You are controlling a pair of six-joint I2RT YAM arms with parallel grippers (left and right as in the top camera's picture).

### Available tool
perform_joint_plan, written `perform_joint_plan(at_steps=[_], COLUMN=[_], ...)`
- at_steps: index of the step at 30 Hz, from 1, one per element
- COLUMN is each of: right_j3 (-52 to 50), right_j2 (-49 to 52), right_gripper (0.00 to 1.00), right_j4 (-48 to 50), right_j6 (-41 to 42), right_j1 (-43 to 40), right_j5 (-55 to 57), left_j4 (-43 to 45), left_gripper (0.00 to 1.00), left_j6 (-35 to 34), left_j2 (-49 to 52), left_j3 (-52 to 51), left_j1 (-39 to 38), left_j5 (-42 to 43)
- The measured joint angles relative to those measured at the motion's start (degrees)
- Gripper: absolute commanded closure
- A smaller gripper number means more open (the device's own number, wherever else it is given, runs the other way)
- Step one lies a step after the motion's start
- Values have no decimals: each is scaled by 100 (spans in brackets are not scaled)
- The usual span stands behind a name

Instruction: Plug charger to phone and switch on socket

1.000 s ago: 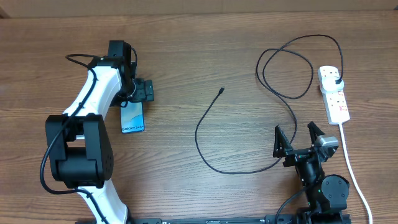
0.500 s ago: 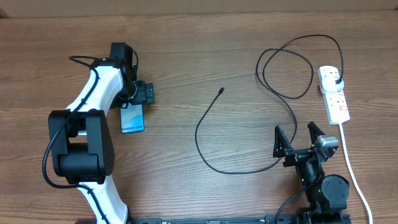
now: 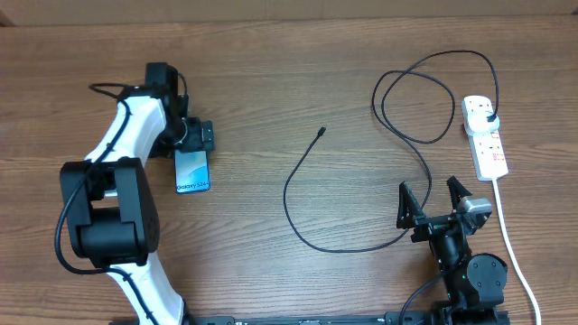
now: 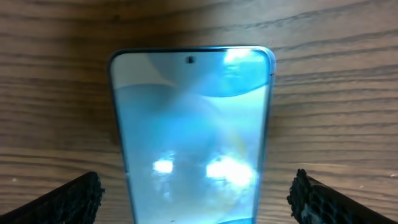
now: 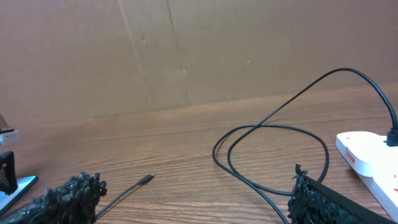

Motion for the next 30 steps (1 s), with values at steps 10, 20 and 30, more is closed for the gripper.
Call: perform_joint_plan(at_steps=[10,20,30], right_j3=[0,0,0], right_j2=[0,0,-2], right_gripper=[0,0,0], right_j4=[-4,-4,-2], right_j6=[2,2,0], right_j1=[0,0,0], right_j5=[2,0,0], left_j4=[133,157,153], left_gripper=[0,0,0], left_j6=[208,227,247], left_j2=[2,13,326], left_j3=[-2,-11,-11], left_j1=[33,33,33], left_j5=[70,70,24])
